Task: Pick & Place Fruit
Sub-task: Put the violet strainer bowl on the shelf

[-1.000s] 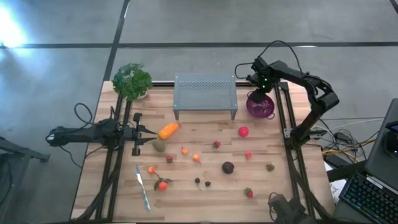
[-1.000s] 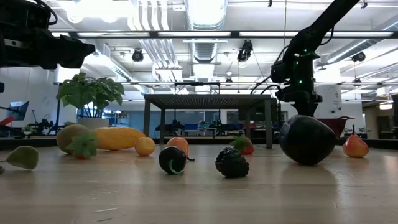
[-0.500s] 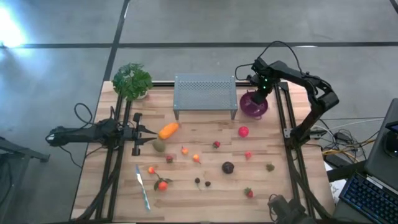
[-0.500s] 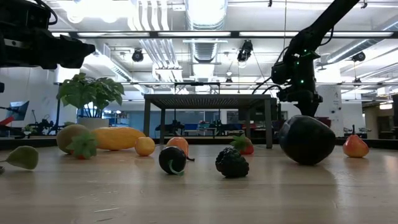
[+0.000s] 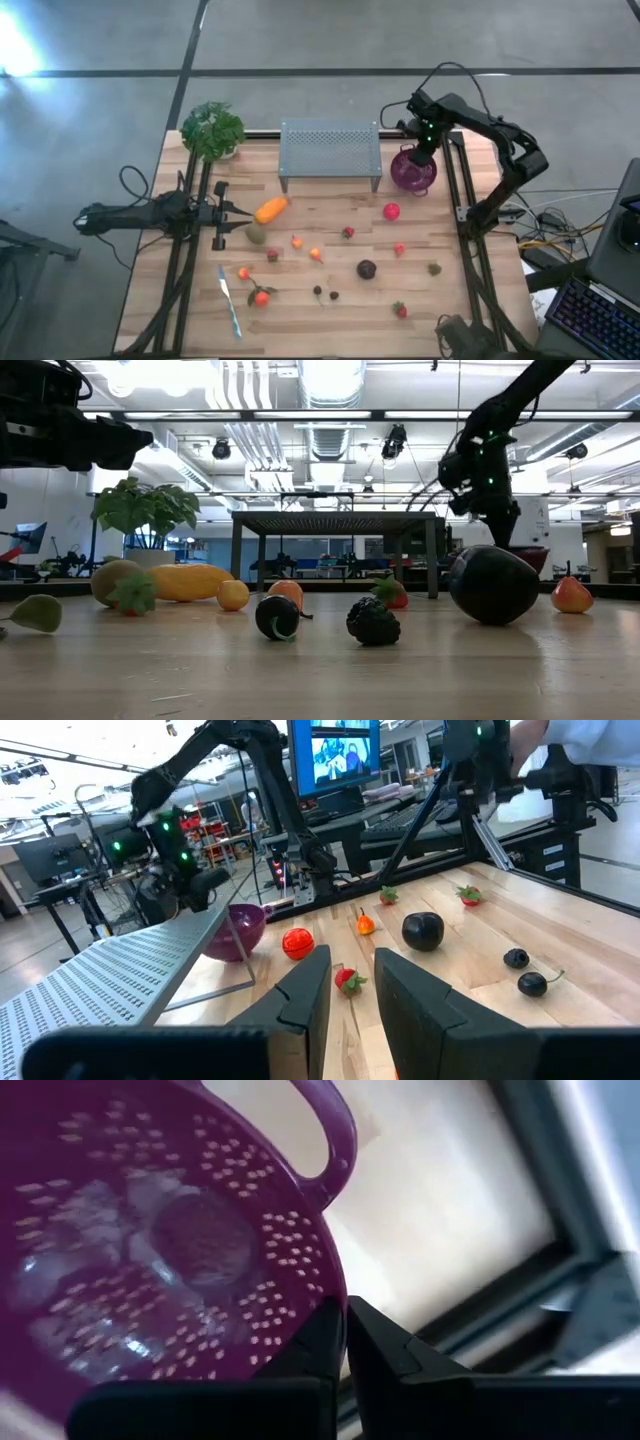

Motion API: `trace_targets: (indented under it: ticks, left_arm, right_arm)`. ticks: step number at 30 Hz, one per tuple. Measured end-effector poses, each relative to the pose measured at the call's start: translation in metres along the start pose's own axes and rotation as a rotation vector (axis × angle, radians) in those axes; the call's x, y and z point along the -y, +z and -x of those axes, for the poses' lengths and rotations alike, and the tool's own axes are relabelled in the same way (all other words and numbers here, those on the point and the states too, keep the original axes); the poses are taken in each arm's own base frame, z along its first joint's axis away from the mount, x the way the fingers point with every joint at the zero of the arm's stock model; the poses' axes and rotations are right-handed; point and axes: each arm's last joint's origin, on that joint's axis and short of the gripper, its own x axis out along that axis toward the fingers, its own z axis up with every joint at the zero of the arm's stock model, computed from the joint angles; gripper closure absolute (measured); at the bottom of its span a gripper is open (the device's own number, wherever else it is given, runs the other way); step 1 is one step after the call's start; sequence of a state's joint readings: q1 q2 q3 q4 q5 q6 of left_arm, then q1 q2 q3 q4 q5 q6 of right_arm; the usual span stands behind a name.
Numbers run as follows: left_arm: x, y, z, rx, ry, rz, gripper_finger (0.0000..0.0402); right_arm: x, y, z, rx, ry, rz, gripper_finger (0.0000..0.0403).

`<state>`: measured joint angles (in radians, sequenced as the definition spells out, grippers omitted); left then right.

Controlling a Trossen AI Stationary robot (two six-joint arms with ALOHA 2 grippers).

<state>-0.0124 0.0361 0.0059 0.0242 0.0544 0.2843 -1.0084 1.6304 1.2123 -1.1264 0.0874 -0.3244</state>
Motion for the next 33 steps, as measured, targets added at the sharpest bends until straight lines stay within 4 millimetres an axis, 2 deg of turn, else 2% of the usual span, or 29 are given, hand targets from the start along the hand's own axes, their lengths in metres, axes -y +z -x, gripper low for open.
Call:
trace_targets:
  ticks: [7,17,23,33]
  left_arm:
    - [0.0,0.0,0.0,0.0,-0.001,0.0,0.0314]
    - [0.0,0.0,0.0,0.0,0.0,0.0,0.0314]
    - [0.0,0.0,0.0,0.0,0.0,0.0,0.0314]
    - [0.0,0.0,0.0,0.0,-0.001,0.0,0.0314]
  right_arm:
    - [0.005,-0.002,0.062,0.111,-0.041,-0.017,0.0394]
    - [0.006,-0.009,0.123,0.166,0.033,-0.061,0.0394]
    - [0.001,-0.002,0.144,0.245,0.106,-0.075,0.0394]
    - [-0.009,0.019,0.156,0.223,0.133,-0.037,0.0394]
